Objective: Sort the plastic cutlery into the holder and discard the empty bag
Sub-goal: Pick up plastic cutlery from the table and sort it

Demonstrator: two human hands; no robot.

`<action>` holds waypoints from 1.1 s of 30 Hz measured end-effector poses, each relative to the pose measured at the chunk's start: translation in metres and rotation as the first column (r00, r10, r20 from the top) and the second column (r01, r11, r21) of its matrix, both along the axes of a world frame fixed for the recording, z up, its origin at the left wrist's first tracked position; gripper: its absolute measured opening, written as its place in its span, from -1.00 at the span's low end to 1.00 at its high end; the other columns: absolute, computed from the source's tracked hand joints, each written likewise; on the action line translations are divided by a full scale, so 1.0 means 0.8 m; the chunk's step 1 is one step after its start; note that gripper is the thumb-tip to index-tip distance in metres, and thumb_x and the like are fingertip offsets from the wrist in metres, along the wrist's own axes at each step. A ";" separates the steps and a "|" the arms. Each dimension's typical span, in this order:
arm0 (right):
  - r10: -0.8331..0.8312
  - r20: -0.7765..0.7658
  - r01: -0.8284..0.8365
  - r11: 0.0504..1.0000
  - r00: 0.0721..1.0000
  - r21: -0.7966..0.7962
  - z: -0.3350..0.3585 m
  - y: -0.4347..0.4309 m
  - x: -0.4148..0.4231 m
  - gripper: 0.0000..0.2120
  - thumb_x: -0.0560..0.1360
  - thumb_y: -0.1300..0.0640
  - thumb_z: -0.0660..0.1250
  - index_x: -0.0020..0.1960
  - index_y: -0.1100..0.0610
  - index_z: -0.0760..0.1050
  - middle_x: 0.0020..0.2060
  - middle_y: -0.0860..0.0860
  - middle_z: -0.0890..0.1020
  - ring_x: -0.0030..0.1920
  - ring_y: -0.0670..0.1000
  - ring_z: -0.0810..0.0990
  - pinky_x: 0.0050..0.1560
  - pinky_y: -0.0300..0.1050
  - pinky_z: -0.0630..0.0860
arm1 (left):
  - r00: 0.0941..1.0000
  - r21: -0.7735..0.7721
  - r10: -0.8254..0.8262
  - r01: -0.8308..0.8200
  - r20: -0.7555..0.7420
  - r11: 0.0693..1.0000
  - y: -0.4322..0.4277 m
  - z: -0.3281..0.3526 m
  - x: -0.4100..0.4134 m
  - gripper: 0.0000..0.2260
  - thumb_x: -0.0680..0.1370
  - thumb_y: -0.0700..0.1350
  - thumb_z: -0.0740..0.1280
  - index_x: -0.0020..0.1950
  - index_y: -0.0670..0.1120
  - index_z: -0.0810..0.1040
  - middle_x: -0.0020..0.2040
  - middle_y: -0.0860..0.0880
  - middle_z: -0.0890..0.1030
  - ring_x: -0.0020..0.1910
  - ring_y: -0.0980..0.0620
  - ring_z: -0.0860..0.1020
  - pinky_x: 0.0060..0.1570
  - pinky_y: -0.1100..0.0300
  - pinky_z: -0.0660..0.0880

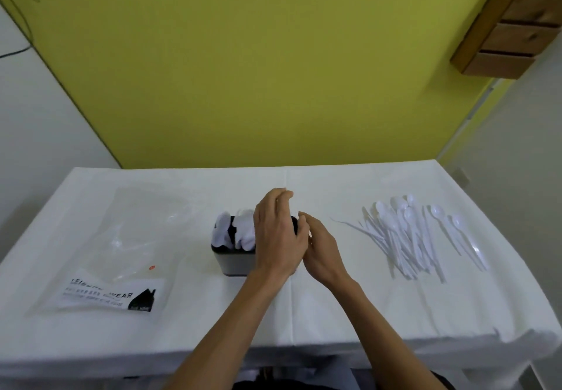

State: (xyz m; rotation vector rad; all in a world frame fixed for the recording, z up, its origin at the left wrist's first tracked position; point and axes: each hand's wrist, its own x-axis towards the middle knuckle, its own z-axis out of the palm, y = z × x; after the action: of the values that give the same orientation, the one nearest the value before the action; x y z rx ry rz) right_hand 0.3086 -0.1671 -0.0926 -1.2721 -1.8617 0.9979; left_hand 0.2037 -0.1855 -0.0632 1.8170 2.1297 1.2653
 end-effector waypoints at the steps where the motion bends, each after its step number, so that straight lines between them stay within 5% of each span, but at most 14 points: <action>1: -0.036 0.013 0.036 0.999 0.999 -0.009 -0.003 0.003 0.017 -0.81 0.62 0.26 0.19 0.17 0.28 0.50 0.05 0.07 0.63 0.05 0.00 0.52 0.05 -0.18 0.48 | 0.999 0.017 -0.035 0.035 -0.004 0.999 0.005 0.001 0.019 -0.62 0.49 -0.18 0.35 0.30 -0.17 0.50 0.33 -0.07 0.50 0.36 -0.05 0.41 0.39 0.08 0.31; 7: -0.180 0.184 0.205 0.970 0.966 -0.129 -0.052 0.036 0.105 -0.66 0.65 0.09 0.09 0.35 0.13 0.45 0.31 0.06 0.58 0.24 -0.04 0.54 0.32 -0.04 0.44 | 0.983 -0.025 -0.183 0.183 0.010 0.983 0.032 -0.009 0.089 -0.67 0.48 -0.18 0.31 0.24 -0.17 0.55 0.27 -0.08 0.55 0.29 -0.07 0.50 0.32 0.02 0.43; 11: -0.320 0.225 0.360 0.919 0.920 -0.164 -0.057 0.041 0.163 -0.60 0.64 0.22 0.16 0.47 0.17 0.39 0.41 0.03 0.49 0.40 0.03 0.45 0.41 -0.10 0.36 | 0.952 -0.256 -0.271 0.300 0.145 0.919 0.047 -0.029 0.128 -0.70 0.55 -0.19 0.29 0.29 -0.10 0.54 0.29 -0.01 0.53 0.30 0.01 0.47 0.34 0.11 0.40; 16: -0.476 0.278 0.523 0.843 0.834 -0.125 -0.070 0.058 0.224 -0.66 0.59 0.20 0.26 0.35 0.10 0.51 0.28 0.04 0.58 0.25 0.06 0.57 0.28 0.01 0.51 | 0.913 -0.499 -0.279 0.398 0.299 0.770 0.061 -0.070 0.164 -0.78 0.58 -0.17 0.30 0.21 -0.07 0.59 0.20 0.00 0.59 0.21 0.04 0.54 0.22 0.23 0.45; 20: -0.422 0.415 0.513 0.849 0.806 -0.131 -0.071 0.085 0.250 -0.62 0.59 0.19 0.23 0.39 0.11 0.46 0.27 0.08 0.54 0.26 0.11 0.54 0.21 0.01 0.51 | 0.909 -0.605 -0.264 0.413 0.324 0.680 0.064 -0.095 0.174 -0.80 0.57 -0.20 0.29 0.15 -0.07 0.63 0.13 0.01 0.65 0.08 0.09 0.58 0.08 0.35 0.43; 25: -0.292 0.618 0.438 0.894 0.730 -0.094 -0.080 0.111 0.258 -0.83 0.56 0.20 0.18 0.10 0.17 0.49 0.00 0.06 0.55 -0.07 0.14 0.59 -0.22 -0.09 0.41 | 0.919 -0.647 -0.181 0.376 0.349 0.663 0.082 -0.105 0.179 -0.81 0.59 -0.18 0.29 0.14 -0.06 0.64 0.09 0.04 0.67 -0.01 0.14 0.59 -0.14 0.52 0.39; 33: -0.212 0.682 0.312 0.950 0.700 -0.026 -0.082 0.105 0.280 -0.84 0.52 0.21 0.17 -0.19 0.20 0.45 -0.26 0.06 0.54 -0.28 0.12 0.56 -0.34 -0.11 0.34 | 0.849 -0.659 0.053 0.366 0.525 0.657 0.097 -0.112 0.207 -0.83 0.57 -0.06 0.29 0.13 0.02 0.58 0.07 0.01 0.66 0.02 0.06 0.64 -0.10 0.22 0.56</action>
State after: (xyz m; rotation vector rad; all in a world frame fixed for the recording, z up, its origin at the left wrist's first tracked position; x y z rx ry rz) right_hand 0.5324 -0.0828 -0.1586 -2.1366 -2.0417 0.5376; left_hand 0.3693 -0.1077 -0.1528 1.1124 1.7251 0.5584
